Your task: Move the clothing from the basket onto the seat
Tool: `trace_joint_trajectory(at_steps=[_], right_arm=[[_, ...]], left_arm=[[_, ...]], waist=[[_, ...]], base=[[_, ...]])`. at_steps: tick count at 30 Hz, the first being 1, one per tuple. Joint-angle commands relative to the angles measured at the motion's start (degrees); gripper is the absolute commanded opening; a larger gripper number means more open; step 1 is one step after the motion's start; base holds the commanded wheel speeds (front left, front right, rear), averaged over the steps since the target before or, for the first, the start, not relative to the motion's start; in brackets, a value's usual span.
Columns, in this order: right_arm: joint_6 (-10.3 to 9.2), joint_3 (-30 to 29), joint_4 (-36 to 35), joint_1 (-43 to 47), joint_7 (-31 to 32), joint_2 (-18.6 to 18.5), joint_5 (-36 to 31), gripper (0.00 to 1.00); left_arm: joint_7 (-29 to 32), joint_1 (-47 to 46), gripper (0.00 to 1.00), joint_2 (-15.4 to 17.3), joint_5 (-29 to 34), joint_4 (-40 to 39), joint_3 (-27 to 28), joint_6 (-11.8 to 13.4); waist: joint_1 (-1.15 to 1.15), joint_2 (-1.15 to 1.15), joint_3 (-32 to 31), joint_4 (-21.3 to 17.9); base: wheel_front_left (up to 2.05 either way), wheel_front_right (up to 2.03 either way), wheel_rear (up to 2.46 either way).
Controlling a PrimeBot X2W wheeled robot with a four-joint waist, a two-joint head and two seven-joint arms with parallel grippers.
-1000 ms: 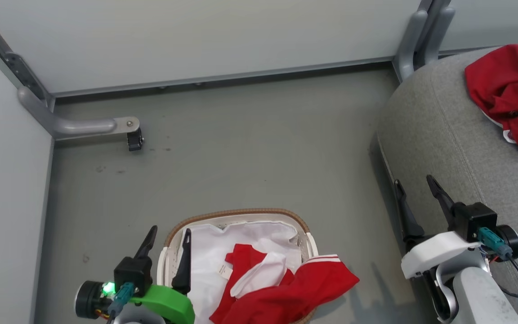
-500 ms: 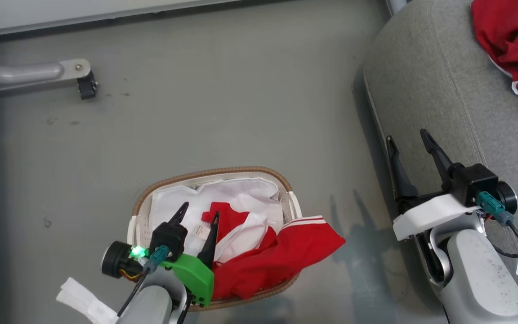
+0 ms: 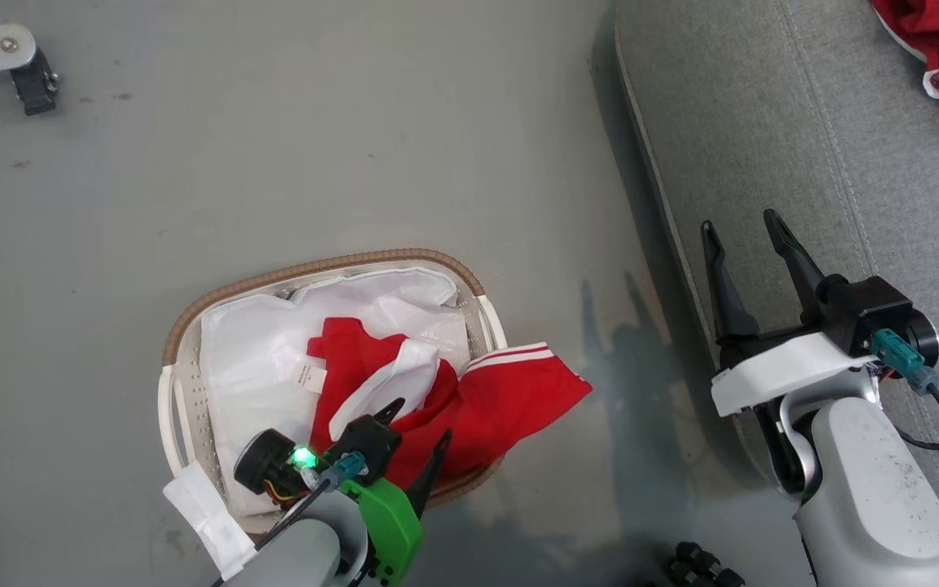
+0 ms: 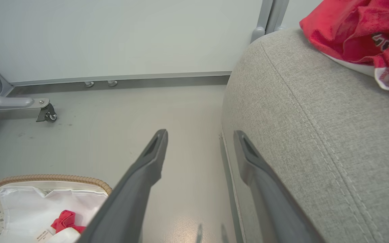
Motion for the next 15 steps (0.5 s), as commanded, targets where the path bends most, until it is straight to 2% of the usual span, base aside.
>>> trace_joint_trajectory(at_steps=[1,10,15], right_arm=[[-0.08,-0.01,-0.4,-0.98,-0.13,-0.01,0.38,1.0],[-0.08,0.1,-1.1,-2.79,-0.13,-0.04,-0.15,1.0],[-0.08,-0.4,-1.39,-3.45,-0.13,-0.03,-0.8,1.0]], left_arm=[[-0.05,-1.92,1.0,1.26,-1.12,0.6,-1.56,-0.12],[-0.04,-8.18,1.0,3.19,-4.87,4.3,-12.06,-0.04],[-0.04,-11.3,1.0,2.39,-5.4,6.94,-10.74,-0.03]], waist=[[-0.01,0.0,1.79,-0.89],[-0.01,0.0,6.03,-0.36],[-0.01,0.0,8.57,0.28]], base=[[0.0,0.0,0.0],[0.0,0.0,0.0],[0.0,0.0,0.0]])
